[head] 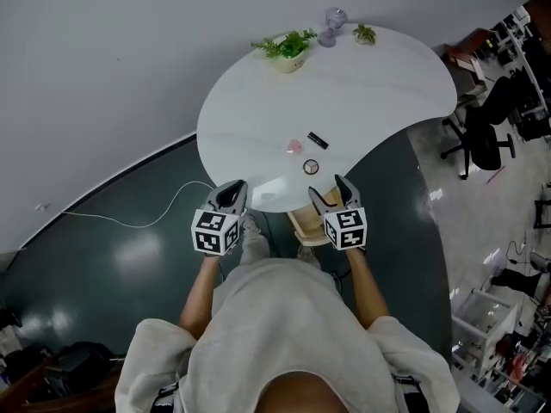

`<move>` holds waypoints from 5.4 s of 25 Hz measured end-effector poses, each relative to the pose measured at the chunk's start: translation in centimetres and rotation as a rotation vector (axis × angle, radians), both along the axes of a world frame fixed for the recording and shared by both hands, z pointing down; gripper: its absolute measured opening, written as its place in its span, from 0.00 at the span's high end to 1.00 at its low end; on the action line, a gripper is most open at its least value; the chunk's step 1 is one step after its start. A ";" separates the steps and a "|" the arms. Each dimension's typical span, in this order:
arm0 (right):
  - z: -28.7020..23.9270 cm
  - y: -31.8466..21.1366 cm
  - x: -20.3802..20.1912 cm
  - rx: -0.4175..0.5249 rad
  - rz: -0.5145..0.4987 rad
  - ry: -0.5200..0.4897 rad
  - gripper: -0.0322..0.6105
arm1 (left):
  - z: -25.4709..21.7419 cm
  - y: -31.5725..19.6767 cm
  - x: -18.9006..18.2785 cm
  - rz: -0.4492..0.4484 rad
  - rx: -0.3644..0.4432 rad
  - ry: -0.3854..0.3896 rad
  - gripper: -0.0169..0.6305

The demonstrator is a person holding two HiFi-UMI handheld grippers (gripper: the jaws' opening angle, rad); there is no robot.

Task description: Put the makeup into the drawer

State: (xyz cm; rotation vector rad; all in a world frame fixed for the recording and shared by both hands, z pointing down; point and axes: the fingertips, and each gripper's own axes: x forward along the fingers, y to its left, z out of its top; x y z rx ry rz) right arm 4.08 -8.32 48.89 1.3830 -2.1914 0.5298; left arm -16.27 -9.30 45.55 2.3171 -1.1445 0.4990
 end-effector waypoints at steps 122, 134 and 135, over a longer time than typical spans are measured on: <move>35.9 12.7 1.0 -0.485 -1.290 0.764 0.56 | 8.9 3.2 3.1 -0.009 -0.208 -0.106 0.94; 30.2 12.2 -1.1 -0.267 -1.306 0.732 0.52 | 8.6 3.4 5.0 0.020 -0.180 -0.076 0.94; 29.7 12.3 -1.1 -0.259 -1.308 0.734 0.52 | 8.5 3.4 5.2 0.022 -0.177 -0.072 0.94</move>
